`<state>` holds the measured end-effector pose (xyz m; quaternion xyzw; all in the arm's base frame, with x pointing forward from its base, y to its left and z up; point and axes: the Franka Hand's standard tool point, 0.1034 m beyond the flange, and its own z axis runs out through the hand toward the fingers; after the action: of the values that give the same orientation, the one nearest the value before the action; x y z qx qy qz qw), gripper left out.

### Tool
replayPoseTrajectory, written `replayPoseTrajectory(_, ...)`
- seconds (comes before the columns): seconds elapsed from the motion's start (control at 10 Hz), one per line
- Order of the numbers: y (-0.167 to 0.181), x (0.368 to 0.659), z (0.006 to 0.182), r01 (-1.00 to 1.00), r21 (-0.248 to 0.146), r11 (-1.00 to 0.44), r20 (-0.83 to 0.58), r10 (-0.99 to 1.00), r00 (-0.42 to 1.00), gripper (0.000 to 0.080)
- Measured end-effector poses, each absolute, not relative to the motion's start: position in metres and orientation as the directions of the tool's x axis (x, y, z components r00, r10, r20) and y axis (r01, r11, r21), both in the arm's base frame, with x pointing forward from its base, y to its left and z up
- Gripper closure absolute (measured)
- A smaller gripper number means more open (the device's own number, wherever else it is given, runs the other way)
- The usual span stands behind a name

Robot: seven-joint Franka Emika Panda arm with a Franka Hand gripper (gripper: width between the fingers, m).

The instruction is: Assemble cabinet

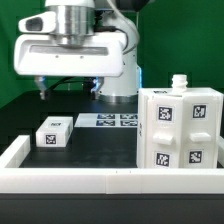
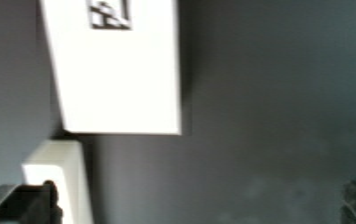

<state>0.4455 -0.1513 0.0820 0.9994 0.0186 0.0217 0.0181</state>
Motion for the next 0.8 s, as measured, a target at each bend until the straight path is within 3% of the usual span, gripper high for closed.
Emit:
replayPoseTrajectory(0.3, -0.18, 0.435, 0.076, 0.023, 0.038, -0.999, 0.032, 0.025, 0.999, 0.0002)
replayPoseTrajectory(0.8, -0.161, 0.434, 0.063, 0.055, 0.042, -0.998, 0.024, 0.056, 0.998, 0.0002)
